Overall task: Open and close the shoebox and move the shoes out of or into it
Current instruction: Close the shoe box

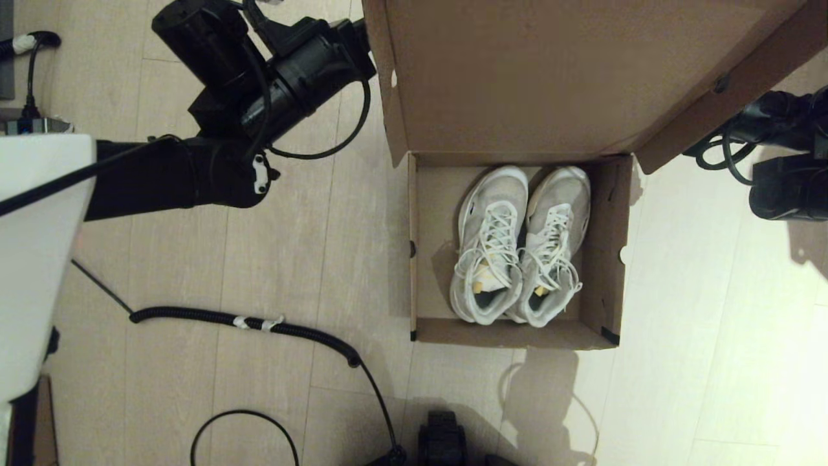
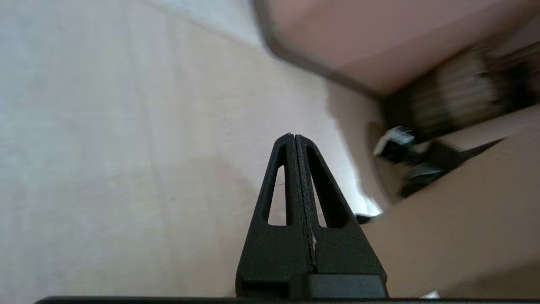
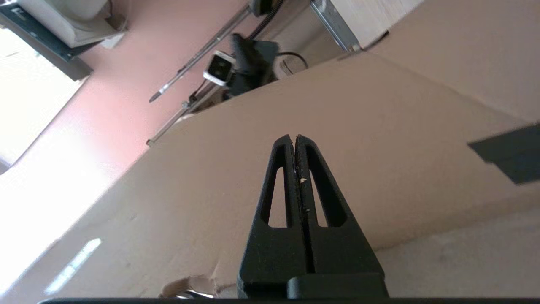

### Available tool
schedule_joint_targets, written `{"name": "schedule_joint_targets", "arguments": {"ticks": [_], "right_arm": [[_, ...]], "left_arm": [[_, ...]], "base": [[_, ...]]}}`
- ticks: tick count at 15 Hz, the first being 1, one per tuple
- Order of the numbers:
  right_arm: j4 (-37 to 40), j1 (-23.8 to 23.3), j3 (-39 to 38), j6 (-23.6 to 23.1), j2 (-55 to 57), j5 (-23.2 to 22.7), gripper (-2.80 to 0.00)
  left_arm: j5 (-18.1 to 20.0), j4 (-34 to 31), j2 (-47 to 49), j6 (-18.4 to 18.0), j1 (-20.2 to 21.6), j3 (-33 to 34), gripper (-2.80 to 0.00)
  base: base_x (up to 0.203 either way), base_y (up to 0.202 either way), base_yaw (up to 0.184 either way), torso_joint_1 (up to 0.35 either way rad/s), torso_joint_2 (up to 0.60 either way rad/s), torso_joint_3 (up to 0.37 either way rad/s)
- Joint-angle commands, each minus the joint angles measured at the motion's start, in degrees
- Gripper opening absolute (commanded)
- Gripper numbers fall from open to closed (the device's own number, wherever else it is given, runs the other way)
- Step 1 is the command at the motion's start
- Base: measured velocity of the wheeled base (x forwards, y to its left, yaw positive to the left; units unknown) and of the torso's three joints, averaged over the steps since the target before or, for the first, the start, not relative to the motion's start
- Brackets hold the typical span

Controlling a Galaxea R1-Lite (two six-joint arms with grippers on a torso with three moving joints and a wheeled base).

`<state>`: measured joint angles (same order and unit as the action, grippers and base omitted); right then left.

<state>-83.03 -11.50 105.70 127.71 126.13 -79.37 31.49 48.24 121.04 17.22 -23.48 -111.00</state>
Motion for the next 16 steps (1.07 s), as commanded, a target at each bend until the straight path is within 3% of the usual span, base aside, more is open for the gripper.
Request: {"name": "schedule_joint_targets", "arguments": {"ticks": [1,4,8,14,16], "right_arm": [[-0.56,-0.16,-0.91,0.70,-0.60,-1.02,-2.80],[-1.59,-1.05,-1.98,0.70,-0.82,-3.07,-2.80],[-3.63,-2.18,-5.74,0.75,-1.79,-3.58,-2.80],[-4.63,-4.65,-16.52,0.49,-5.85,-4.65,-2.80],[-4.63,-4.83,-19.77,0.11,-7.27,-4.63,-2.80]], "left_arm": [[1.21,0.39,-1.35,1.82,0.01,-0.01,-2.80],[5.36,1.06,-2.88,8.63,-0.66,-0.01,-2.80],[6.35,5.70,-4.16,20.60,-3.91,0.21,-2.80],[6.74,6.95,-3.79,26.95,-11.66,0.95,-2.80],[9.36,6.87,-3.21,27.63,-13.26,0.93,-2.80]], "base": [[0.000,0.000,0.000,0.000,0.00,0.000],[0.000,0.000,0.000,0.000,0.00,0.000],[0.000,0.000,0.000,0.000,0.00,0.000],[0.000,0.000,0.000,0.000,0.00,0.000],[0.000,0.000,0.000,0.000,0.00,0.000]]}}
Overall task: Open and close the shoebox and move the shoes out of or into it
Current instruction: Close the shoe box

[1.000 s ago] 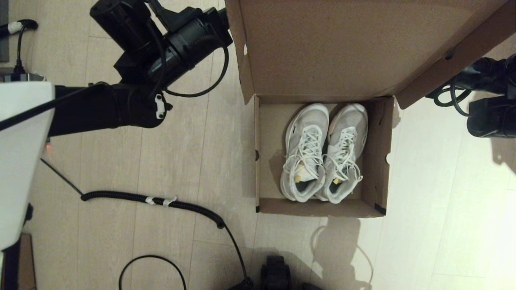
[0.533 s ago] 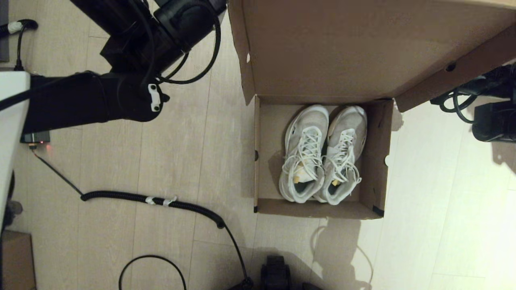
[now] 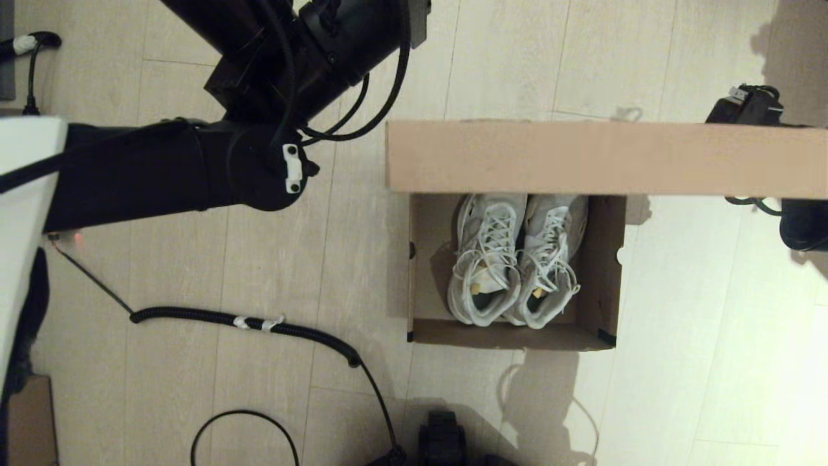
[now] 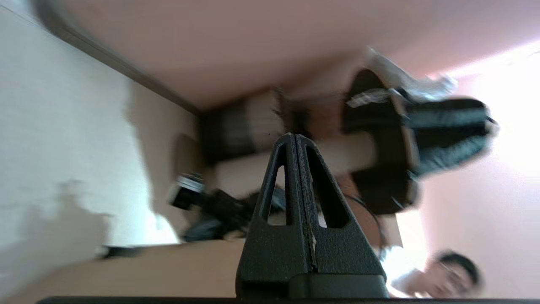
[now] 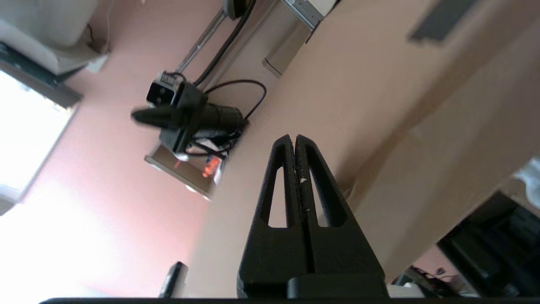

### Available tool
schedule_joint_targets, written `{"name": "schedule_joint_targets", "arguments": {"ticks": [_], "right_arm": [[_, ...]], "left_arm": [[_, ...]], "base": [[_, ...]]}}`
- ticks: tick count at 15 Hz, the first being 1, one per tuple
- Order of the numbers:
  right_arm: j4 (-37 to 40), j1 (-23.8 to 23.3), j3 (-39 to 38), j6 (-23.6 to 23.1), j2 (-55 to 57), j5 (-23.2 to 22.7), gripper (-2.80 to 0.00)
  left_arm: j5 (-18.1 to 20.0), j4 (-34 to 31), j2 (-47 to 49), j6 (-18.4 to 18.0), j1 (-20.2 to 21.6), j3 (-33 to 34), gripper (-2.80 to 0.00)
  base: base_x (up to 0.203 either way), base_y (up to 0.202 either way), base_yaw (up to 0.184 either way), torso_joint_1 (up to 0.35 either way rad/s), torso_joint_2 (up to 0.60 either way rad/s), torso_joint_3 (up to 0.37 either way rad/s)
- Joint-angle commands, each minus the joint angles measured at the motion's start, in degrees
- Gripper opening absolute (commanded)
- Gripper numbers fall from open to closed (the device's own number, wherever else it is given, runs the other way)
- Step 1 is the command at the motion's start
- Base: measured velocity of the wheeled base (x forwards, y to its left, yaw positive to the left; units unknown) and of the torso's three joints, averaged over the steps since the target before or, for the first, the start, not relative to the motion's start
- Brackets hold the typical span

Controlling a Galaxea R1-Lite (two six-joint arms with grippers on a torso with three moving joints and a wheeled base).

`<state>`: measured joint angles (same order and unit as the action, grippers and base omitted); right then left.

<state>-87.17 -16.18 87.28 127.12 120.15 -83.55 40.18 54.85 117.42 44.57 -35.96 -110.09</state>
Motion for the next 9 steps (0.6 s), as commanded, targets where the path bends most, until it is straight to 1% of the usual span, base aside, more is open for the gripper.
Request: {"name": "schedule_joint_targets", "arguments": {"ticks": [1,3,6,7,9], "right_arm": [[-0.49,-0.28,-2.04,0.67,-1.48,-0.39,-2.80],[-0.49,-1.08,-3.47,0.66,-2.19,-0.30,-2.80],[-0.49,-3.64,-5.63,-0.63,-2.34,0.37,-2.80],[-0.49,-5.07,-5.70,-0.92,-2.30,0.40,-2.80],[-0.49,-8.38,-5.50,-1.00,-2.66,0.47,-2.80]], "left_arm": [[1.04,0.26,0.43,0.26,-1.75,0.24,-2.80],[1.11,0.49,-0.15,0.13,-4.32,3.83,-2.80],[1.10,3.83,-0.89,-0.09,-10.72,12.96,-2.80],[1.07,5.20,-0.93,-0.60,-12.99,16.17,-2.80],[1.05,6.61,-0.90,-3.33,-16.53,21.41,-2.80]], "base": [[0.000,0.000,0.000,0.000,0.00,0.000],[0.000,0.000,0.000,0.000,0.00,0.000],[0.000,0.000,0.000,0.000,0.00,0.000],[0.000,0.000,0.000,0.000,0.00,0.000],[0.000,0.000,0.000,0.000,0.00,0.000]]}}
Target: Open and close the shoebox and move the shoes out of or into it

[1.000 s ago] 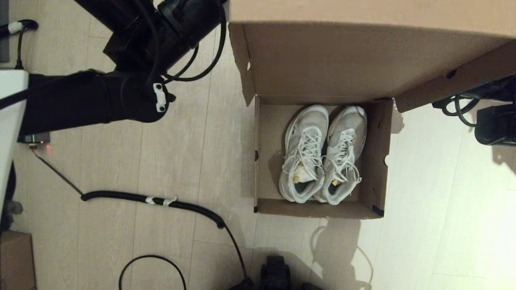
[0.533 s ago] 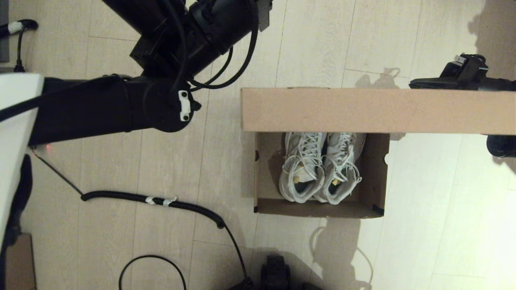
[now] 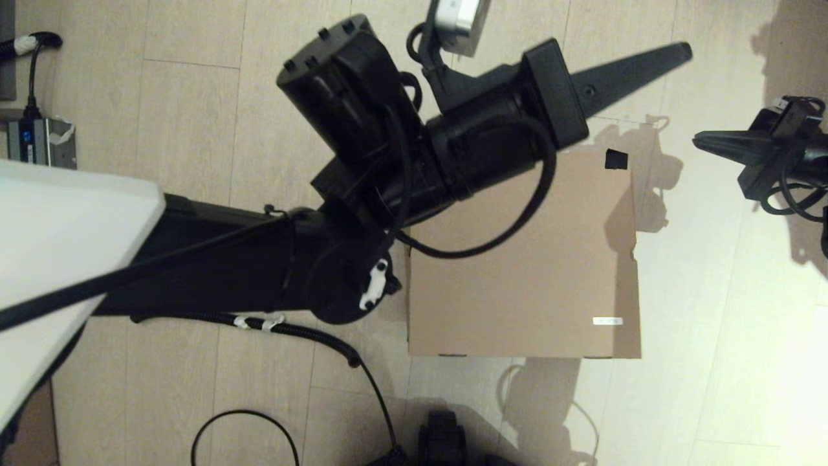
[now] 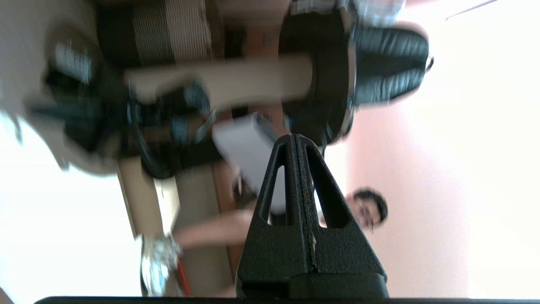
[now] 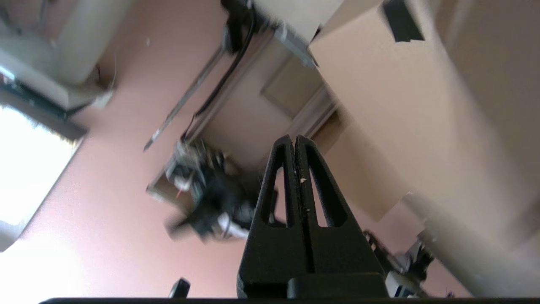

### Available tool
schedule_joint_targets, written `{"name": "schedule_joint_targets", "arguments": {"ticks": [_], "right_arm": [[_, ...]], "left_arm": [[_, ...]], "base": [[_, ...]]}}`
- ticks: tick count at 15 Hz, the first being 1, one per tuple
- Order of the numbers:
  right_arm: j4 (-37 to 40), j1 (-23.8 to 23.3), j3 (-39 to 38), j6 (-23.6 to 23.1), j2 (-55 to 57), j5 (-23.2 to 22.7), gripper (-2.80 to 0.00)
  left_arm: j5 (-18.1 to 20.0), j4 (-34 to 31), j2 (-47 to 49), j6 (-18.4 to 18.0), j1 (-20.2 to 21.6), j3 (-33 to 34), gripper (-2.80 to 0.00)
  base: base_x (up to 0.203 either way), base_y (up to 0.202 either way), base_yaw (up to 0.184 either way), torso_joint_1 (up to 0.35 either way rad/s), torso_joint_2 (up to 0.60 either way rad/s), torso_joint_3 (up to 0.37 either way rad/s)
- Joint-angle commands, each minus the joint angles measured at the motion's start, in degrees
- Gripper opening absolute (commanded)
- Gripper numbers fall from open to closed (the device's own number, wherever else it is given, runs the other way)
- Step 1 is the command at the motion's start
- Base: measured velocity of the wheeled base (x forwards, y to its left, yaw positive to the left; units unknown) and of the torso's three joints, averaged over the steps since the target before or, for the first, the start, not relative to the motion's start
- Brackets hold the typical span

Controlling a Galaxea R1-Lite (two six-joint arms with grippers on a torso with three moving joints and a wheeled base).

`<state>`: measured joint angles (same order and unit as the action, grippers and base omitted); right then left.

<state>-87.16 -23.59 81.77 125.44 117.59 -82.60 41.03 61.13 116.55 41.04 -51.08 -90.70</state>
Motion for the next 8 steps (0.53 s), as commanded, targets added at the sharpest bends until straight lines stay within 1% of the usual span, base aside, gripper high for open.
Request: {"name": "schedule_joint_targets", "arguments": {"ticks": [1,2,3,4,6,7,8], "right_arm": [[-0.50,-2.91,0.28,0.62,-1.21,-0.50,-2.80],[-0.50,-4.27,0.33,0.30,-2.35,-0.47,-2.80],[-0.50,-5.06,-0.40,-1.36,-4.00,-0.35,-2.80],[-0.50,-5.25,-3.02,-3.76,-5.37,0.20,-2.80],[-0.50,-4.81,-10.16,-11.45,-7.13,0.88,-2.80],[-0.50,-3.67,-14.93,-16.39,-8.01,1.09,-2.80],[-0.50,-2.39,-19.57,-22.79,-8.72,1.23,-2.80]], "left_arm": [[0.19,0.51,-0.09,-1.95,-2.51,3.88,-2.80],[0.05,0.55,-0.31,-3.44,-2.77,4.79,-2.80],[-0.47,0.49,-0.71,-5.12,-2.72,6.10,-2.80],[-1.77,0.37,-1.68,-7.46,-2.55,8.09,-2.80],[-7.11,0.09,-4.62,-13.93,-2.35,14.20,-2.80],[-9.67,-0.07,-6.93,-17.42,-2.35,18.32,-2.80],[-11.53,-0.18,-9.98,-20.17,-2.32,22.35,-2.80]], "base": [[0.000,0.000,0.000,0.000,0.00,0.000],[0.000,0.000,0.000,0.000,0.00,0.000],[0.000,0.000,0.000,0.000,0.00,0.000],[0.000,0.000,0.000,0.000,0.00,0.000],[0.000,0.000,0.000,0.000,0.00,0.000],[0.000,0.000,0.000,0.000,0.00,0.000],[0.000,0.000,0.000,0.000,0.00,0.000]]}}
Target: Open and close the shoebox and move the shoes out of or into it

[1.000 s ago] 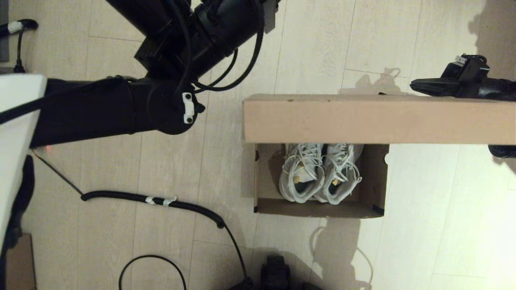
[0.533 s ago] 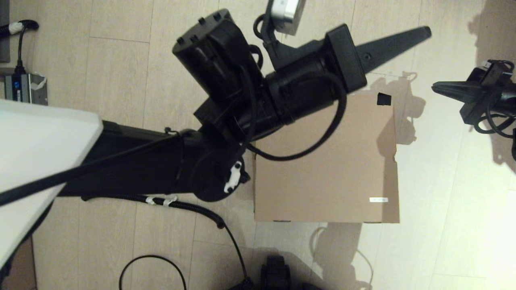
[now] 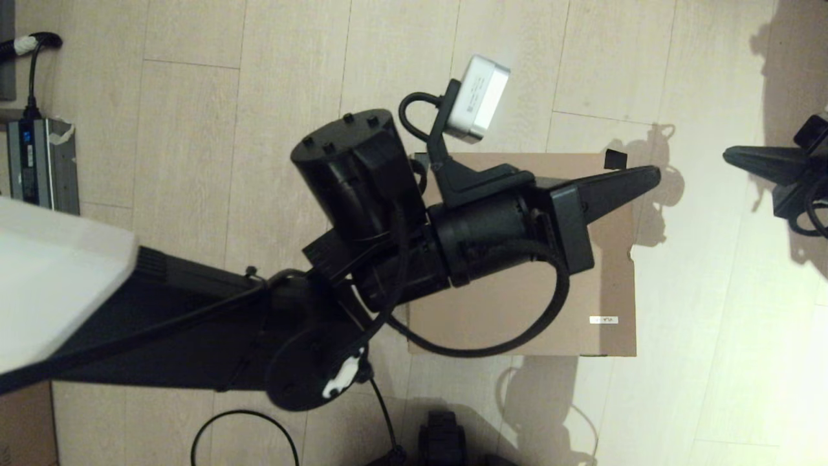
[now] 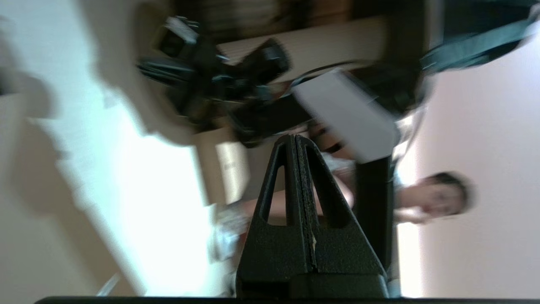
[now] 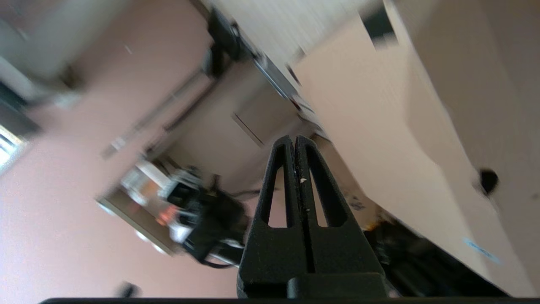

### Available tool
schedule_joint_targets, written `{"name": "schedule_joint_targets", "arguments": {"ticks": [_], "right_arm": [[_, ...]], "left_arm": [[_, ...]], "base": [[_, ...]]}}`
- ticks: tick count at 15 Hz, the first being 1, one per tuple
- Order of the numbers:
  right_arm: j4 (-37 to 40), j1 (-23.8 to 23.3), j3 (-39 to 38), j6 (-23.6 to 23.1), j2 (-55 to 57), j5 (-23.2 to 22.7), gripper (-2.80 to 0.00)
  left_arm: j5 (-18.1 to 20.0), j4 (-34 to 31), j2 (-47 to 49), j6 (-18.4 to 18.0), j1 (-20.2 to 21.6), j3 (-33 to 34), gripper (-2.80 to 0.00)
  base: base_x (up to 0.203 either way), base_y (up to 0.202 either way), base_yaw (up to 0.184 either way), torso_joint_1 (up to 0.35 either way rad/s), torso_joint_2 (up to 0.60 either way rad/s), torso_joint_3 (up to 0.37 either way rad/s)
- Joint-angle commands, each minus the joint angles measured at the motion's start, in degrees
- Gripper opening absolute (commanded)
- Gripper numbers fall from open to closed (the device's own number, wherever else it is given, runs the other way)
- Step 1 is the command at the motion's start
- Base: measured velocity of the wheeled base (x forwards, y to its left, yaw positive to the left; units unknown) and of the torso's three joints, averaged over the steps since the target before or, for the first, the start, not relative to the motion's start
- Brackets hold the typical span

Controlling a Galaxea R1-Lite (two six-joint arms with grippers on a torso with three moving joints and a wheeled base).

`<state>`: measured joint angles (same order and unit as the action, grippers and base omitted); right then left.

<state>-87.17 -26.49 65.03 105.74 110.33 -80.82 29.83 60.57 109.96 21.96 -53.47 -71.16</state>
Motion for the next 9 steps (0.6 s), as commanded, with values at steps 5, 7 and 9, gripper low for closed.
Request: {"name": "schedule_joint_targets", "arguments": {"ticks": [5,7,9], "right_arm": [[-0.49,8.55,-22.59,-39.28,-3.35,4.69,-2.80],[-0.49,9.36,-27.81,-48.58,-2.94,10.72,-2.80],[-0.49,10.75,-31.42,-56.36,-1.26,23.47,-2.80]], "left_arm": [[-8.83,-2.53,-22.01,-7.58,5.29,20.30,-2.80],[-9.64,-3.71,-28.56,-8.39,10.33,27.47,-2.80],[-9.88,-4.24,-34.02,-8.75,15.66,32.55,-2.80]], "base": [[0.000,0.000,0.000,0.000,0.00,0.000],[0.000,0.000,0.000,0.000,0.00,0.000],[0.000,0.000,0.000,0.000,0.00,0.000]]}}
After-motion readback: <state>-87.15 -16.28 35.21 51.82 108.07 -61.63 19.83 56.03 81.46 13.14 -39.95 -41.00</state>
